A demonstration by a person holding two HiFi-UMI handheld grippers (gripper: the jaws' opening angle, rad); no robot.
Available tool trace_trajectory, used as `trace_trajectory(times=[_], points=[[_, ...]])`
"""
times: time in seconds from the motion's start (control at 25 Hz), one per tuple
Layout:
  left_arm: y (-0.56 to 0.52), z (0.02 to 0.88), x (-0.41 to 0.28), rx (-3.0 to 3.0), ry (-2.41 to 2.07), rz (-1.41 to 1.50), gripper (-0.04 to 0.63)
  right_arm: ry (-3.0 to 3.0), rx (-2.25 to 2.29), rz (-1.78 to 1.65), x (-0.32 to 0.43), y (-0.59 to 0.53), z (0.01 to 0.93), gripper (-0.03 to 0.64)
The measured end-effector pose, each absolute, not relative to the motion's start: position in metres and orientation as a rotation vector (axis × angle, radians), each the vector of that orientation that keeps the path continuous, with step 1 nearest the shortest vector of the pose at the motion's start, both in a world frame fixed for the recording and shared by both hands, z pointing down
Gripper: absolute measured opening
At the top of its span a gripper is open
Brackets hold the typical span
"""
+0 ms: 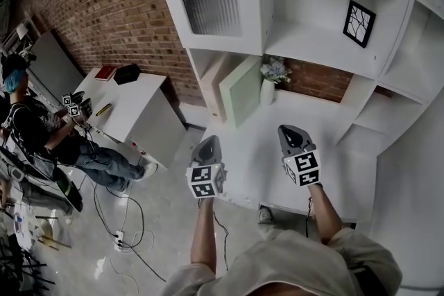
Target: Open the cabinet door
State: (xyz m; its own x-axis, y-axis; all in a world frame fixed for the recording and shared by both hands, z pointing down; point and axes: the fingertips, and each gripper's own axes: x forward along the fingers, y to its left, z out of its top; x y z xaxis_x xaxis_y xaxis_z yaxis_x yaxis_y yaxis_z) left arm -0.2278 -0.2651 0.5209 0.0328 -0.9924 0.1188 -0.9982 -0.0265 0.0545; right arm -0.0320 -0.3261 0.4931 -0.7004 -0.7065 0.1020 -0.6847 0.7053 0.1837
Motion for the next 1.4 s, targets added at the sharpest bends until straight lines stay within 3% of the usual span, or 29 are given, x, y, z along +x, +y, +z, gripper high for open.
trace_trajectory(times=[0.72,1.4], points=[[-0.374,0.490,-0.246,2.144,-2.191,0.099,0.026,-2.850,1.027,-0.187,-0.069,-0.431,0.481,0.014],[-0.405,0.463,-0.267,2.258,-2.156,0.042,0.026,-2.819,1.109,-0.245,-0.095,-0.439,0.465,0.014]])
